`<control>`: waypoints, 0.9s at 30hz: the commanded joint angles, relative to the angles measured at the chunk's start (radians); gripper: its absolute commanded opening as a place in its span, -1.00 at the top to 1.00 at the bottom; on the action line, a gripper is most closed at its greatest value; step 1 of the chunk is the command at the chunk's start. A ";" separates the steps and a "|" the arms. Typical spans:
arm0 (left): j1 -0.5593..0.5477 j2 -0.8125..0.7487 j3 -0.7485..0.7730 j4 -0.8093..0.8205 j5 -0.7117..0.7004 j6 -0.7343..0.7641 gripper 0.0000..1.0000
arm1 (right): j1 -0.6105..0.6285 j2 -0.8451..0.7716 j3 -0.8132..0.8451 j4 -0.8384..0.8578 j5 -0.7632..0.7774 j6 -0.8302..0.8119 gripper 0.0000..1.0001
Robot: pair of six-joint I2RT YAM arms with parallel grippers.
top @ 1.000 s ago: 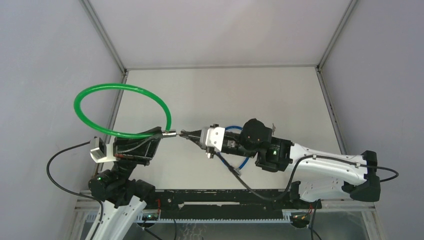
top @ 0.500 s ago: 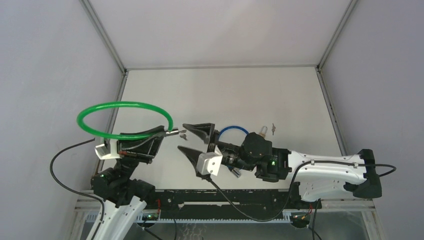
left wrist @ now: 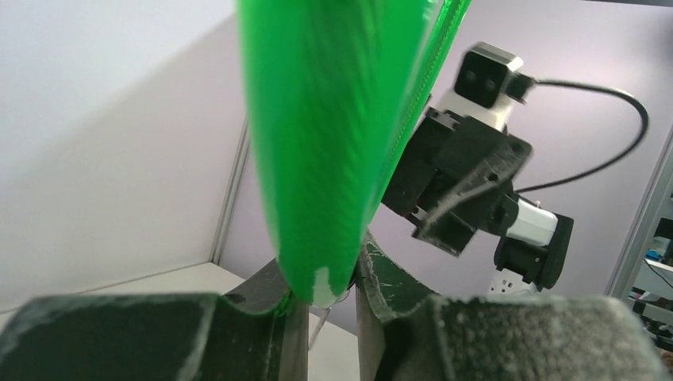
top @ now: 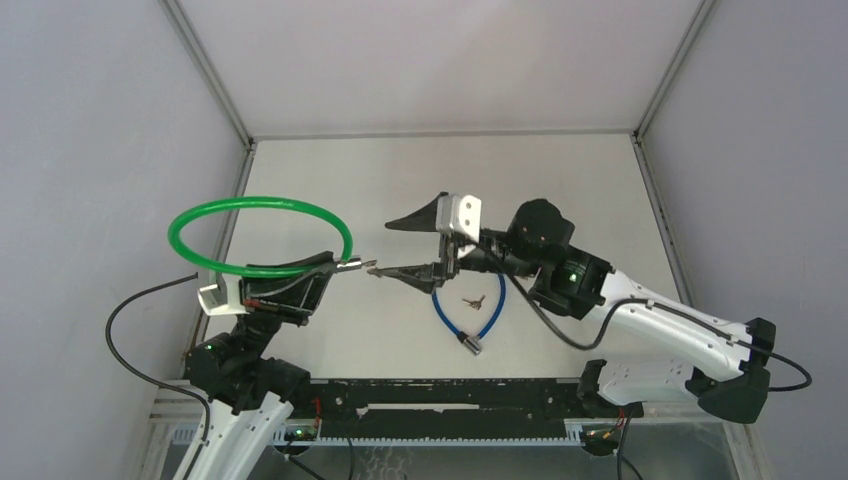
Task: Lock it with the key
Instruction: Lock the lock.
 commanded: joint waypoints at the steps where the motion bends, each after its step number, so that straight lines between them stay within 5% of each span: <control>1: 0.007 -0.005 -0.006 0.054 0.013 0.023 1.00 | -0.041 0.058 0.101 -0.073 -0.183 0.231 -0.38; 14: 0.007 -0.004 -0.006 0.055 0.010 0.025 1.00 | -0.030 0.129 0.103 -0.050 -0.119 0.214 -0.11; 27: 0.007 -0.002 -0.008 0.057 -0.001 0.022 1.00 | 0.069 0.158 0.104 -0.066 0.058 -0.021 0.78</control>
